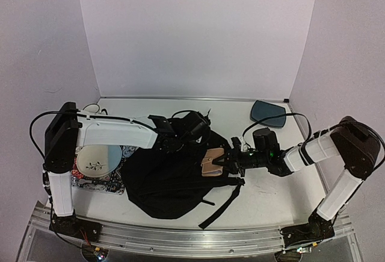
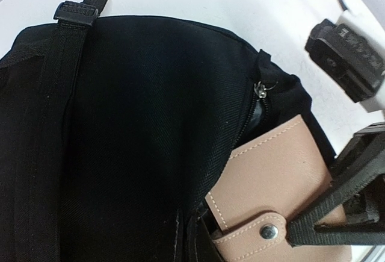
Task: Pack the student bag
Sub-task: Place the card case in the pocket on the back of the bag.
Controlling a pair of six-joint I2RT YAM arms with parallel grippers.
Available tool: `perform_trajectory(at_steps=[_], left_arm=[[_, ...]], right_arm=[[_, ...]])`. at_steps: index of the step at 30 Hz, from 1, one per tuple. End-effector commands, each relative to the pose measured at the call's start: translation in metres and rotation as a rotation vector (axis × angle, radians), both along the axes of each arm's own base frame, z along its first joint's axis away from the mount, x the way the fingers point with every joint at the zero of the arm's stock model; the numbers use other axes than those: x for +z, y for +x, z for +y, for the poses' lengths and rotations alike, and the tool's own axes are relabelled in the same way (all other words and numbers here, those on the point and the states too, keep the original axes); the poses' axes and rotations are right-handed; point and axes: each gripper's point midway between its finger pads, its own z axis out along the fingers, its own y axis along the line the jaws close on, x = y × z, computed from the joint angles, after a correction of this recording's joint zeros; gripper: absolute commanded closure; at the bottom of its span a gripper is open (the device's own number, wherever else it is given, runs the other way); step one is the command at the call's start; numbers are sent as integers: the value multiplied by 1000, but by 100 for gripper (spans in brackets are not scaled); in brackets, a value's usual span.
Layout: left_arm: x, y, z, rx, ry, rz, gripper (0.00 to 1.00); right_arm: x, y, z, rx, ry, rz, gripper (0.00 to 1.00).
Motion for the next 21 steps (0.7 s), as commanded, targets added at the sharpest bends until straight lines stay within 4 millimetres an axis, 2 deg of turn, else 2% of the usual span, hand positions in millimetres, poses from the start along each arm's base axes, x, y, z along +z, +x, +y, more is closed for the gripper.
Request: perform_trajectory(at_steps=[1, 10, 21], left_arm=[[91, -14, -33, -67, -307, -38, 100], [73, -29, -31, -112, -297, 35, 100], [84, -43, -36, -162, -348, 88, 100]], right_arm=[[15, 14, -10, -77, 121, -3, 100], [41, 24, -18, -120, 276, -36, 100], [58, 38, -40, -278, 336, -105, 100]])
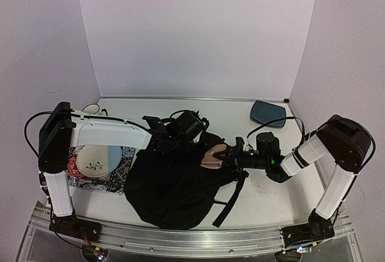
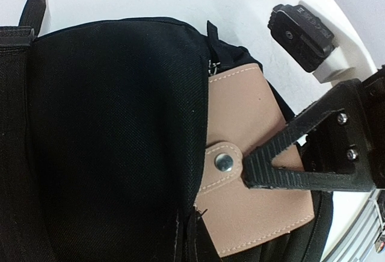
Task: Pack the student bag
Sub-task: Place the card case in the pocket on the back of the bag.
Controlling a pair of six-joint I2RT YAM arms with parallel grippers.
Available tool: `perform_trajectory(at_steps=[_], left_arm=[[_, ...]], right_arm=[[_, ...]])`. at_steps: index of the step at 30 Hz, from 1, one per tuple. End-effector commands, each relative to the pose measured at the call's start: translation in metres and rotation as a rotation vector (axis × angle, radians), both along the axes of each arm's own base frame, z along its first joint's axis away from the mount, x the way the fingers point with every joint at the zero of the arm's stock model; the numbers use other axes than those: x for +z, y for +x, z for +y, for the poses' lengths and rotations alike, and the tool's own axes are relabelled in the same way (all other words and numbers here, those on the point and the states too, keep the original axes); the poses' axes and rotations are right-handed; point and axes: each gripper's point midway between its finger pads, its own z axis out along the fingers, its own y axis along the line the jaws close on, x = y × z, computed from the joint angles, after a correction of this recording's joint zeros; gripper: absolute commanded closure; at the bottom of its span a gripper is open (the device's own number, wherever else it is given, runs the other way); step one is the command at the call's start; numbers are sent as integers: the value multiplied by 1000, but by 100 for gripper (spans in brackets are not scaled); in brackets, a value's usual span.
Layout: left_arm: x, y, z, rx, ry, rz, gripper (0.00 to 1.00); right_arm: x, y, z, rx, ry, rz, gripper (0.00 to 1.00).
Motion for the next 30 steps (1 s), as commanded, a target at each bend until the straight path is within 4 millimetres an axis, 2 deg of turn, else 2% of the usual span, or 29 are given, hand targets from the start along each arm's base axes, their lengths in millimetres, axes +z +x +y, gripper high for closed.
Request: perform_trajectory(at_steps=[1, 5, 12, 19, 26, 28, 30], left_arm=[[83, -27, -33, -121, -257, 1, 100], [87, -31, -39, -138, -281, 25, 100], [95, -33, -55, -160, -324, 64, 100], [82, -26, -42, -93, -288, 52, 100], [88, -38, -57, -170, -326, 105, 100], [81, -33, -56, -154, -303, 88, 100], [69, -24, -46, -101, -250, 60, 100]], right_arm=[[49, 24, -27, -195, 128, -152, 100], [58, 27, -29, -224, 144, -182, 100], [69, 23, -13, -212, 185, -207, 100], [83, 12, -37, -272, 333, -239, 100], [102, 11, -19, -263, 358, -309, 100], [108, 10, -14, -250, 373, -331, 100], [120, 4, -18, -246, 408, -368, 100]])
